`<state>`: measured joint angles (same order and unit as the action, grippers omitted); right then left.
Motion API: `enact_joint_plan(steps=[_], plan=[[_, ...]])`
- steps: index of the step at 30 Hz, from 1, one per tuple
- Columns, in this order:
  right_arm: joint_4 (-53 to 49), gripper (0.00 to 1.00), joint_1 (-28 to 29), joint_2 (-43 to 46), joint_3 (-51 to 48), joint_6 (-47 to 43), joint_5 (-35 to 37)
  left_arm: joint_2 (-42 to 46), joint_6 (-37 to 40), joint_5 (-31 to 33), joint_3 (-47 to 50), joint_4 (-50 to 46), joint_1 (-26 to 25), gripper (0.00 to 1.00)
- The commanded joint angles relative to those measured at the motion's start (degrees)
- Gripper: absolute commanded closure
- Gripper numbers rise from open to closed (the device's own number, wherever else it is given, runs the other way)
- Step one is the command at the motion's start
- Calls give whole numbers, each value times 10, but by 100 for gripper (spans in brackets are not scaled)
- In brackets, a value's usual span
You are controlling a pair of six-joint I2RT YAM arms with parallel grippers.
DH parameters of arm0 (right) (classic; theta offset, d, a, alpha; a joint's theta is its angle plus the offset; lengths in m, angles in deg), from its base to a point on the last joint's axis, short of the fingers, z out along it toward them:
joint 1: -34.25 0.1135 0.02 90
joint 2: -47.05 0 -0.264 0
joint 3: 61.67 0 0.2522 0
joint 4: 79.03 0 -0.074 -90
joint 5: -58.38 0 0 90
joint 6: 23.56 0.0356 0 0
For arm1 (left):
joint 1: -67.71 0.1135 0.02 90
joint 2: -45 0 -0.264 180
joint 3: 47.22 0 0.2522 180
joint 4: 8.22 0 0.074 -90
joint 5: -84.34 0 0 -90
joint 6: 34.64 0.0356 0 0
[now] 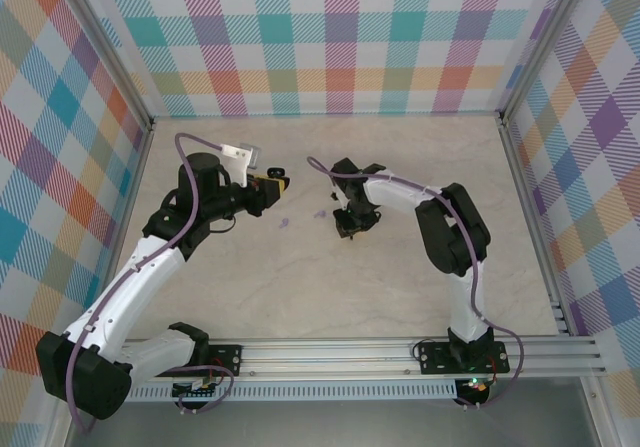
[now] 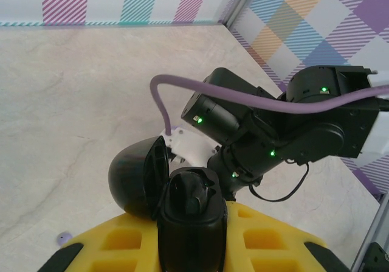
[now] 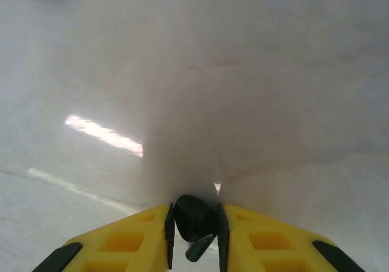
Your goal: Insert the wireless bluetooth earbuds into the charging case
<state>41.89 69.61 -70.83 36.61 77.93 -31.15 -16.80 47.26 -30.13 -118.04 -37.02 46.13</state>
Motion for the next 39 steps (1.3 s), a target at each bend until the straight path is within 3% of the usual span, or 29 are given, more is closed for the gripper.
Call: enact_joint_plan(steps=[1,11,24,39], plan=[[-26,72,-11,32,-22,55,29,-4,4,-22,-20,8,3,90],[-28,61,-16,44,-27,76,16,-10,-6,-34,-18,20,1,90],[-40,66,-13,1,9,101,22,-13,-6,-34,-20,20,1,91],[-74,68,5,-37,21,99,84,-18,-9,-35,-18,25,1,91]])
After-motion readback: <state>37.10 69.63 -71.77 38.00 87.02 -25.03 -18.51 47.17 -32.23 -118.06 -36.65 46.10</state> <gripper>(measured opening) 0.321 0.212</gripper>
